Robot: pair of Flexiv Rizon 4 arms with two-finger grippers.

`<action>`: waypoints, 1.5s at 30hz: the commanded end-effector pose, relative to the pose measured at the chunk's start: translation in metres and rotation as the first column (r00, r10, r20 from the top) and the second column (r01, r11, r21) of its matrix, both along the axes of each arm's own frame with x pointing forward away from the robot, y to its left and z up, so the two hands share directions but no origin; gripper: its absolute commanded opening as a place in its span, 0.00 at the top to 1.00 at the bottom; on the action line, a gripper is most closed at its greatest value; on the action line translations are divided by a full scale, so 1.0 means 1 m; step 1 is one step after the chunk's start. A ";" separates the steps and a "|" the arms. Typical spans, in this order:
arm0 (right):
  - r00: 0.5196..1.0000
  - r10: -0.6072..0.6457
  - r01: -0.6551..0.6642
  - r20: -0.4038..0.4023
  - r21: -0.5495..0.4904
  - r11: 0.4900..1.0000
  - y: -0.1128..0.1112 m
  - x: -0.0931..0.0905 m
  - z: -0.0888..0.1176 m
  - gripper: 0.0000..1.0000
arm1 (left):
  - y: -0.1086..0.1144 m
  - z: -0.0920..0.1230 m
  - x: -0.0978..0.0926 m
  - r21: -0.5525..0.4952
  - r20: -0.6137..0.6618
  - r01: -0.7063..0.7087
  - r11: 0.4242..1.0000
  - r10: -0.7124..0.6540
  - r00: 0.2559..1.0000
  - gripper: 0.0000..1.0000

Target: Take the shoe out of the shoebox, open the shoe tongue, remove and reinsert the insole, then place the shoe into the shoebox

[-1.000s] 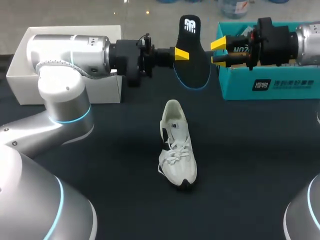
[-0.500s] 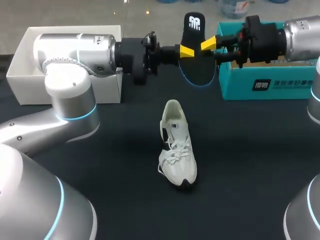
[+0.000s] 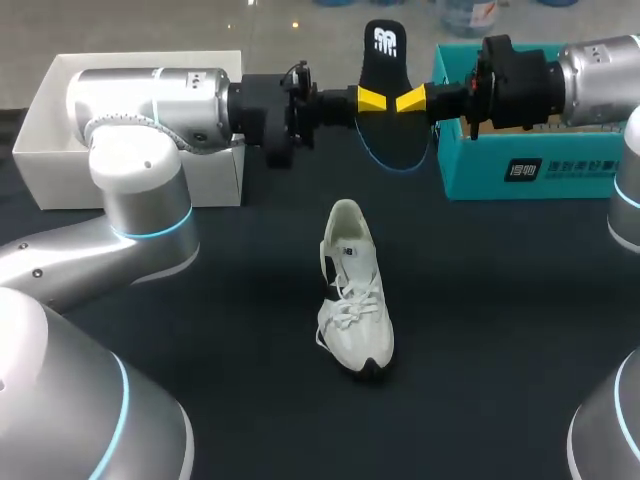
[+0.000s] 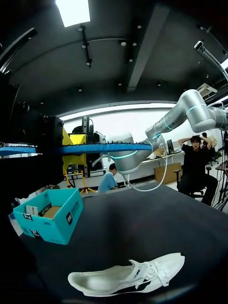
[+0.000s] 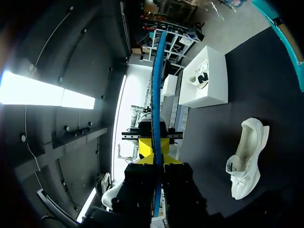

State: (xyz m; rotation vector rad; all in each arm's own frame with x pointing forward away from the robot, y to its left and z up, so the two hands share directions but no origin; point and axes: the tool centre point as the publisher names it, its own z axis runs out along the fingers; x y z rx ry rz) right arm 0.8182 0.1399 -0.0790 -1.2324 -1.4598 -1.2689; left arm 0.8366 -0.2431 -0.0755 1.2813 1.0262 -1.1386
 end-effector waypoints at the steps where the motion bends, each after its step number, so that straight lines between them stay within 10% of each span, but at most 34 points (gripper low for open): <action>1: 1.000 -0.014 0.014 0.017 0.007 1.000 0.002 0.002 -0.002 1.00 | 0.001 0.000 -0.001 0.019 0.001 0.033 0.999 -0.033 0.999 0.00; 24: 0.978 -0.088 0.094 0.187 -0.026 0.995 -0.018 0.012 0.009 1.00 | 0.129 -0.032 0.041 0.377 0.111 0.189 0.907 -0.247 0.963 0.00; 45: 0.944 -0.151 0.189 0.295 -0.102 0.977 -0.005 0.021 0.016 1.00 | 0.208 -0.056 0.099 0.463 0.071 0.207 0.862 -0.269 0.961 0.00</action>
